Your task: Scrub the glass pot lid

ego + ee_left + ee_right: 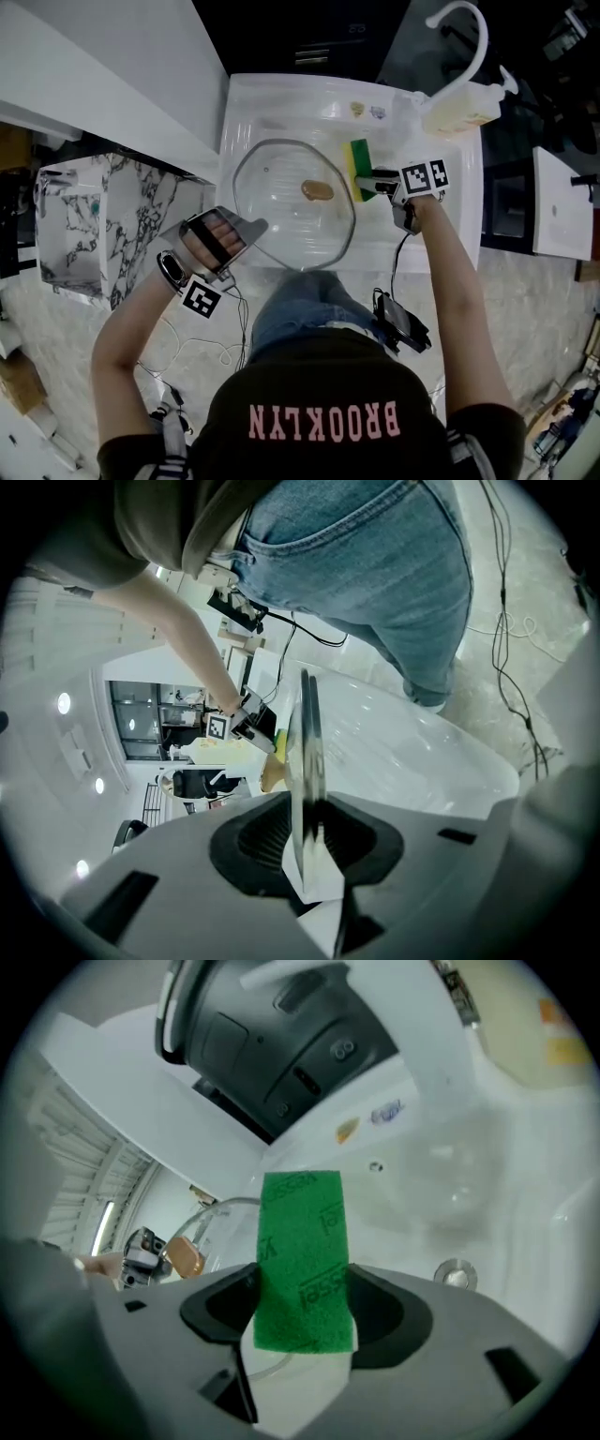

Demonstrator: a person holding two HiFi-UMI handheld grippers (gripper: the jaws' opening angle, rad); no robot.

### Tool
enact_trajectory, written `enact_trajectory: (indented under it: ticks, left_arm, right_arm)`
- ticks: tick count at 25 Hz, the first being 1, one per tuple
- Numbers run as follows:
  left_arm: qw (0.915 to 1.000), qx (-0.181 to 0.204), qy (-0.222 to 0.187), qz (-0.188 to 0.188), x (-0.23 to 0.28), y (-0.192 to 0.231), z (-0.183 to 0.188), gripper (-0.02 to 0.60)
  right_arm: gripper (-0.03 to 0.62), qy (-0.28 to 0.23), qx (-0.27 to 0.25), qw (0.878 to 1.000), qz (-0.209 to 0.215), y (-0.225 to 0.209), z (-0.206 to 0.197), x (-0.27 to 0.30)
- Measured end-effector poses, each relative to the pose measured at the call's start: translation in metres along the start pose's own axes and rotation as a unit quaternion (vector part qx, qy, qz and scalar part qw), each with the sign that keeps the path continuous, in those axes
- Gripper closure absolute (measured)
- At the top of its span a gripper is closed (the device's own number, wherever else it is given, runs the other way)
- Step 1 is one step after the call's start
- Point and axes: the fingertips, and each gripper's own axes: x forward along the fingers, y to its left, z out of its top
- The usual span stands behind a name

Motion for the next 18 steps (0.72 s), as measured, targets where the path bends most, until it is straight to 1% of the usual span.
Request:
enact_trajectory:
  ticks: [2,5,8,11,13,15,17,18]
  left_arm:
    - [1.0,0.002,0.005,-0.001,0.002,0.001,0.0,0.506]
    - [0.9999,0.006,0.012,-0.003,0.007,0.002,0.0,0.506]
    - [0.9997,0.013,0.018,-0.005,0.012,0.004,-0.002,0.506]
    - [0.9994,0.019,0.026,-0.008,0.02,0.009,-0.003,0.506]
    - [0.9993,0.022,0.029,-0.01,0.026,0.012,-0.003,0.506]
    - [0.9991,0.027,0.031,-0.011,0.031,0.016,-0.003,0.506]
    - [0.9988,0.034,0.034,-0.011,0.038,0.02,-0.003,0.506]
    - [0.9986,0.037,0.036,-0.012,0.041,0.022,-0.004,0.506]
  right_arm:
    - [0.315,-0.063,-0.019,0.998,0.0,0.011,0.015,-0.018]
    - [0.315,-0.135,-0.034,0.99,-0.004,0.026,0.032,-0.043]
    - [0.313,-0.193,-0.038,0.98,-0.02,0.036,0.045,-0.064]
    - [0.312,-0.253,-0.034,0.967,-0.015,0.051,0.056,-0.085]
    - [0.312,-0.283,-0.034,0.958,-0.009,0.064,0.059,-0.097]
    - [0.312,-0.298,-0.047,0.953,-0.006,0.078,0.058,-0.107]
    - [0.312,-0.309,-0.073,0.948,-0.016,0.09,0.056,-0.118]
    - [0.312,-0.317,-0.086,0.944,-0.029,0.092,0.056,-0.125]
